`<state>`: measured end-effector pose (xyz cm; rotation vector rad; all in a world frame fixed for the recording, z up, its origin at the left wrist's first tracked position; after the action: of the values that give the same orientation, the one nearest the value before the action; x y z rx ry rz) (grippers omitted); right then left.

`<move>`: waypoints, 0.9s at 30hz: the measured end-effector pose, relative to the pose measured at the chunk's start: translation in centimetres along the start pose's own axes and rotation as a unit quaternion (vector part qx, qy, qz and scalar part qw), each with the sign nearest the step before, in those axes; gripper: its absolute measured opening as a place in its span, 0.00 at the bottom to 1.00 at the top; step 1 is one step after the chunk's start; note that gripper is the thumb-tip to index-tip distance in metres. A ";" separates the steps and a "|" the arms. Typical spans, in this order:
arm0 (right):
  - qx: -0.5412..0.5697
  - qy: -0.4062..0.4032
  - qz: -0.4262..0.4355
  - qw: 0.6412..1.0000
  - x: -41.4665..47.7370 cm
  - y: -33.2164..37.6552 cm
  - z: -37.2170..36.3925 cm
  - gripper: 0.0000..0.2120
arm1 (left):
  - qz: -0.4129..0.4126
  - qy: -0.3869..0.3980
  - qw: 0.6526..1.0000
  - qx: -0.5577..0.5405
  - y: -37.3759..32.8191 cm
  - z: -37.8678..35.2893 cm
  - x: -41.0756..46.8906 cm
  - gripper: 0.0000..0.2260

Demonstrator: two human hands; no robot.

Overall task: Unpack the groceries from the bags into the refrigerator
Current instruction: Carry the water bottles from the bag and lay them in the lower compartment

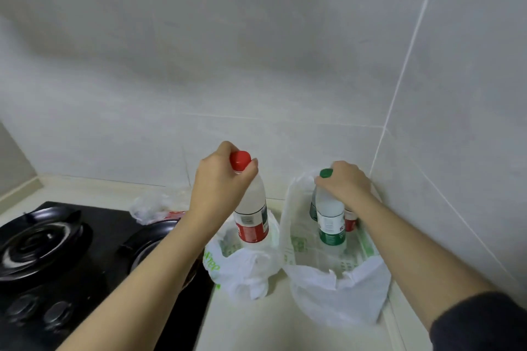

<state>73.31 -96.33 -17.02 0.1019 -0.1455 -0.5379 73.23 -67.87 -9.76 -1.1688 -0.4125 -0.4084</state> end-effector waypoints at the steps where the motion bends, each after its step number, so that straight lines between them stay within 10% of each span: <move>1: 0.017 -0.004 0.017 1.000 -0.5 1.6 1.3 0.13 | 0.002 -0.010 1.000 0.007 -0.1 1.2 -0.5 0.10; 10: 0.168 -0.055 0.210 0.962 -8.9 14.8 7.1 0.11 | 0.022 -0.086 0.992 0.092 -0.2 12.2 -6.6 0.10; 27: 0.136 0.093 0.307 0.937 -22.2 19.0 -11.1 0.10 | 0.222 -0.144 0.946 0.189 13.1 18.3 -24.8 0.11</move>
<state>65.83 -67.93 -27.87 0.3623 -0.0600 0.1223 56.92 -43.96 -26.67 -0.9088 -0.4410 0.2335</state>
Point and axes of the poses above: each hand's wrist, its own x-axis towards the middle knuckle, its own z-axis out of the back of the hand, y = z × x, the point moved 8 cm from there along x, towards the middle knuckle, and after that the axes turned 14 degrees about -x, right-handed, at the moved point
